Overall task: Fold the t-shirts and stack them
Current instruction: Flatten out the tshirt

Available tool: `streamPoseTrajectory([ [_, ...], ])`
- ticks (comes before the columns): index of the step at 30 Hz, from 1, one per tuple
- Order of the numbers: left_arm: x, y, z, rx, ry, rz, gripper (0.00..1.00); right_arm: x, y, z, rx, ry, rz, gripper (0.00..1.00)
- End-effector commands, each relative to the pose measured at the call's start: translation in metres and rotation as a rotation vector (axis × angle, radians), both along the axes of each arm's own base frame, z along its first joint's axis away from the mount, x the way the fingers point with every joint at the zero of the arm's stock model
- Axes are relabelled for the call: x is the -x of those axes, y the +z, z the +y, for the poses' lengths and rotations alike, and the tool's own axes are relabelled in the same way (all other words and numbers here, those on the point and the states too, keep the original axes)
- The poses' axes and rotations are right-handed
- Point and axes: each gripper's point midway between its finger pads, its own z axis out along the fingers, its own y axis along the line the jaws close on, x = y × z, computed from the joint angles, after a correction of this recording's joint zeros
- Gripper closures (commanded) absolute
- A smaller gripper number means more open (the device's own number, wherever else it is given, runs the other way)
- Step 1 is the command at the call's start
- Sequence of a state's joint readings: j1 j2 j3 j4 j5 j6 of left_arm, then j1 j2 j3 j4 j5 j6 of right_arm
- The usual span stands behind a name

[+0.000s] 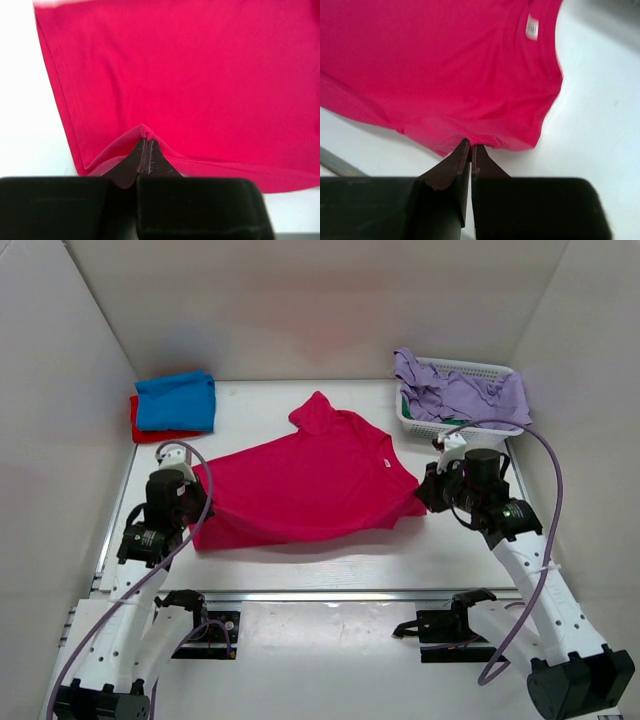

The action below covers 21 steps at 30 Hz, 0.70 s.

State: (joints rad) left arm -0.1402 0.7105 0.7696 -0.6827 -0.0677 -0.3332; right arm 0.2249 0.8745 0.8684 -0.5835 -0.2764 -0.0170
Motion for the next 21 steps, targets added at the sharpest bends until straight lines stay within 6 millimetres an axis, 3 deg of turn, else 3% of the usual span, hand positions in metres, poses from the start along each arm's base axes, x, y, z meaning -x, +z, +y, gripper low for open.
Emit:
streamPoseTrajectory([
  [1, 0.012, -0.021, -0.003, 0.027, 0.007, 0.050, 1.00, 0.023, -0.025, -0.012, -0.036, -0.054, 0.109, 0.99],
  [5, 0.027, -0.048, -0.013, 0.059, -0.009, 0.108, 1.00, 0.035, -0.046, -0.018, -0.043, -0.068, 0.162, 1.00],
  [8, 0.031, -0.033, -0.021, 0.098, -0.006, 0.051, 1.00, 0.042, -0.062, -0.018, -0.027, -0.064, 0.206, 1.00],
  [13, 0.049, -0.038, -0.040, 0.226, -0.039, 0.115, 1.00, 0.045, -0.062, -0.011, -0.029, -0.051, 0.241, 1.00],
  [21, 0.075, -0.051, -0.025, 0.331, 0.106, 0.115, 1.00, 0.039, -0.068, -0.011, -0.021, -0.055, 0.281, 1.00],
])
